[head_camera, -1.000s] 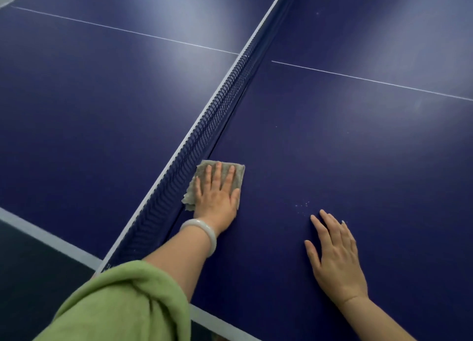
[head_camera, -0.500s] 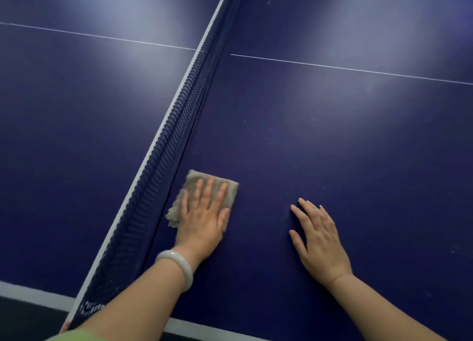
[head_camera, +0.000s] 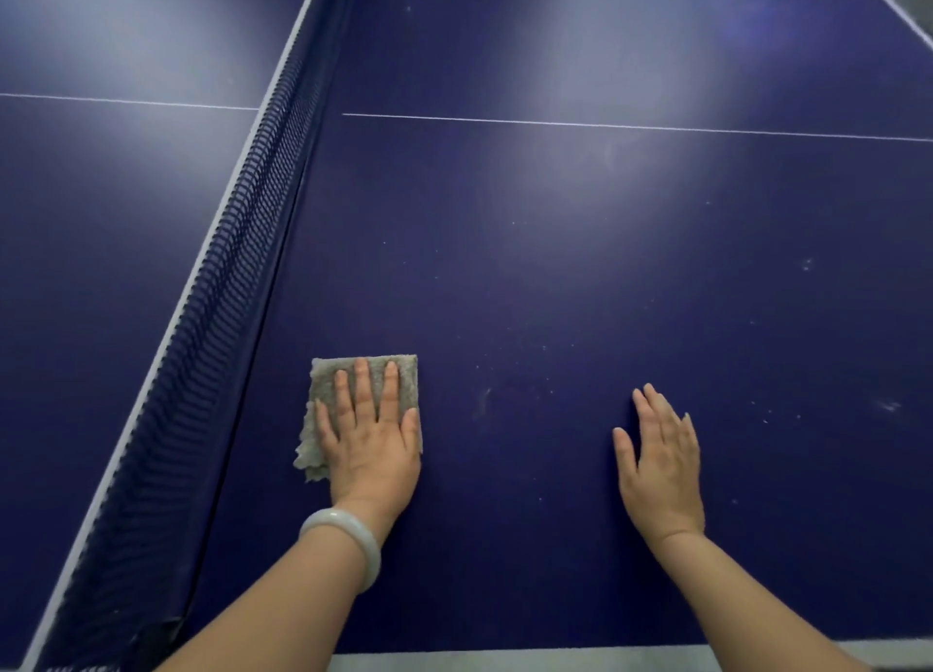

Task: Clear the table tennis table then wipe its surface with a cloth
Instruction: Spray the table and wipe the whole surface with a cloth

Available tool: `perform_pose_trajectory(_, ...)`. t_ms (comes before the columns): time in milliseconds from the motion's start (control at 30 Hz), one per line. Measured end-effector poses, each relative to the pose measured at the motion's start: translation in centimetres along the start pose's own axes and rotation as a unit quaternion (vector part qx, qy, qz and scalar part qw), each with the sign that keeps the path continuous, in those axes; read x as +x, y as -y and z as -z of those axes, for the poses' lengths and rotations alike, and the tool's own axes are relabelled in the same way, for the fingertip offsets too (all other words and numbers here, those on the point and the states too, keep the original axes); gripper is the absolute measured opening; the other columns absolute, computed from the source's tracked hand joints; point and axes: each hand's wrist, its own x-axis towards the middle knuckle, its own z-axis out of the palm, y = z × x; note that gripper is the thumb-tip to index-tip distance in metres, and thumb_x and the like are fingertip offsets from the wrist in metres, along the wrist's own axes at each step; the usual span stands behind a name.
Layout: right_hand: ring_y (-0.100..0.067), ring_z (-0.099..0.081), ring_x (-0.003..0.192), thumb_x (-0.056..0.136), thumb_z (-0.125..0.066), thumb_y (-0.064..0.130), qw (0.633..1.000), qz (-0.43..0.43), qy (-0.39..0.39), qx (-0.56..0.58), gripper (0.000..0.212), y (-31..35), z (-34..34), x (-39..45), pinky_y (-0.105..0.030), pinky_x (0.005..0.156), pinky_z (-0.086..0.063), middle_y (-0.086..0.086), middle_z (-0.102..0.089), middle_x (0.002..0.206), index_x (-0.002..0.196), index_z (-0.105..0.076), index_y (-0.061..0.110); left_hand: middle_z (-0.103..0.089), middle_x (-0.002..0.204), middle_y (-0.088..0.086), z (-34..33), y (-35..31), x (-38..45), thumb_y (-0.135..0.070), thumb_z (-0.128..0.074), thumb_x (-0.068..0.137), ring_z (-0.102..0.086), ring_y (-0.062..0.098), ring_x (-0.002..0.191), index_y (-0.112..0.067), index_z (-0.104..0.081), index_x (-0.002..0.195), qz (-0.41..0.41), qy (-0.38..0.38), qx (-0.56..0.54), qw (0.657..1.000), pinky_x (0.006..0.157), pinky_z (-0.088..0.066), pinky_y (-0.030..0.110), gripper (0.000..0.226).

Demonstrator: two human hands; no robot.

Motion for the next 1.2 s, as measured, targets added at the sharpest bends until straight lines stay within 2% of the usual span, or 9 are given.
perform_pose_trajectory(133, -0.013, -0.015, 0.147, 0.100, -0.030, 0.044, 1.000, 0.002, -0.006, -0.023, 0.058, 0.2, -0.3, 0.0, -0.037, 0.123, -0.005, 0.002, -0.024, 0.159, 0.151, -0.029, 0.016, -0.010, 0.162, 0.010, -0.1, -6.3, -1.6, -0.046, -0.015, 0.095, 0.003, 0.029, 0.150, -0.023, -0.014, 0.155, -0.165, 0.004, -0.020, 0.986, 0.116, -0.002, 0.056, 0.065)
perform_pose_trajectory(267, -0.011, -0.014, 0.147, 0.096, -0.017, 0.053, 1.000, 0.020, -0.012, -0.016, 0.067, -0.3, -0.3, 0.0, -0.035, 0.123, -0.003, 0.002, -0.024, 0.158, 0.150, -0.030, 0.017, -0.005, 0.163, 0.002, -0.6, -6.9, -3.5, -0.048, -0.025, 0.101, 0.001, 0.024, 0.150, -0.032, -0.010, 0.155, -0.455, 0.041, 0.029, 0.889, 0.117, 0.001, 0.050, 0.058)
perform_pose_trajectory(333, -0.012, -0.015, 0.147, 0.098, -0.017, 0.052, 1.000, 0.019, -0.015, -0.020, 0.064, -0.1, -0.3, 0.0, -0.037, 0.123, -0.004, 0.001, -0.026, 0.158, 0.150, -0.031, 0.016, -0.009, 0.163, 0.001, -0.1, -4.8, -1.1, -0.049, -0.022, 0.100, 0.002, 0.022, 0.150, -0.034, -0.009, 0.155, -0.406, 0.013, 0.042, 0.913, 0.117, -0.001, 0.049, 0.058)
perform_pose_trajectory(433, -0.014, -0.016, 0.146, 0.098, -0.019, 0.051, 0.999, 0.013, -0.023, -0.031, 0.064, 0.0, -0.4, 0.0, -0.037, 0.123, -0.004, 0.000, -0.027, 0.157, 0.149, -0.032, 0.015, 0.013, 0.163, 0.001, 1.0, -2.3, 3.8, -0.050, -0.005, 0.097, 0.023, 0.017, 0.146, -0.036, 0.014, 0.151, -0.165, 0.037, 0.018, 0.985, 0.119, 0.009, 0.049, 0.059)
perform_pose_trajectory(567, -0.014, -0.016, 0.146, 0.094, -0.017, 0.054, 0.999, 0.015, -0.024, -0.039, 0.069, 0.1, -0.5, 0.0, -0.037, 0.123, -0.004, 0.000, -0.027, 0.157, 0.149, -0.032, 0.015, 0.024, 0.160, 0.003, 2.1, -6.0, 6.4, -0.045, -0.013, 0.101, 0.023, 0.026, 0.146, -0.029, 0.017, 0.152, 0.058, 0.059, -0.039, 0.996, 0.118, 0.011, 0.053, 0.060)
perform_pose_trajectory(733, -0.010, -0.012, 0.145, 0.094, -0.016, 0.053, 0.999, 0.016, -0.028, -0.031, 0.069, -0.1, -0.5, 0.1, -0.038, 0.123, -0.005, 0.001, -0.027, 0.157, 0.149, -0.032, 0.015, 0.018, 0.161, -0.003, 1.1, -12.5, 2.3, -0.051, 0.000, 0.092, 0.024, 0.019, 0.146, -0.035, 0.006, 0.153, -0.329, 0.087, 0.015, 0.940, 0.118, 0.014, 0.049, 0.063)
perform_pose_trajectory(800, -0.010, -0.012, 0.145, 0.095, -0.017, 0.053, 0.999, 0.017, -0.029, -0.030, 0.068, -0.1, -0.5, 0.1, -0.038, 0.123, -0.005, 0.000, -0.028, 0.157, 0.149, -0.033, 0.015, 0.016, 0.161, -0.006, 1.1, -11.5, 3.4, -0.053, -0.003, 0.094, 0.020, 0.017, 0.147, -0.038, 0.004, 0.153, -0.387, 0.085, 0.034, 0.917, 0.118, 0.013, 0.047, 0.061)
perform_pose_trajectory(1067, -0.010, -0.012, 0.147, 0.096, -0.016, 0.055, 0.999, 0.014, -0.021, -0.044, 0.069, -0.2, -0.7, 0.1, -0.038, 0.123, -0.004, 0.002, -0.025, 0.158, 0.150, -0.030, 0.016, 0.018, 0.161, 0.002, 2.6, -9.2, 11.6, -0.044, -0.016, 0.102, 0.018, 0.025, 0.148, -0.029, 0.009, 0.154, 0.058, 0.064, -0.041, 0.995, 0.118, 0.008, 0.054, 0.060)
perform_pose_trajectory(1200, -0.011, -0.013, 0.146, 0.096, -0.017, 0.054, 0.998, 0.015, -0.024, -0.047, 0.067, -0.2, -0.8, 0.2, -0.038, 0.123, -0.004, 0.002, -0.026, 0.158, 0.150, -0.031, 0.016, 0.012, 0.163, 0.001, 1.0, -16.6, 7.5, -0.044, -0.021, 0.102, 0.016, 0.023, 0.148, -0.032, 0.002, 0.154, -0.198, 0.042, -0.009, 0.979, 0.116, 0.014, 0.052, 0.058)
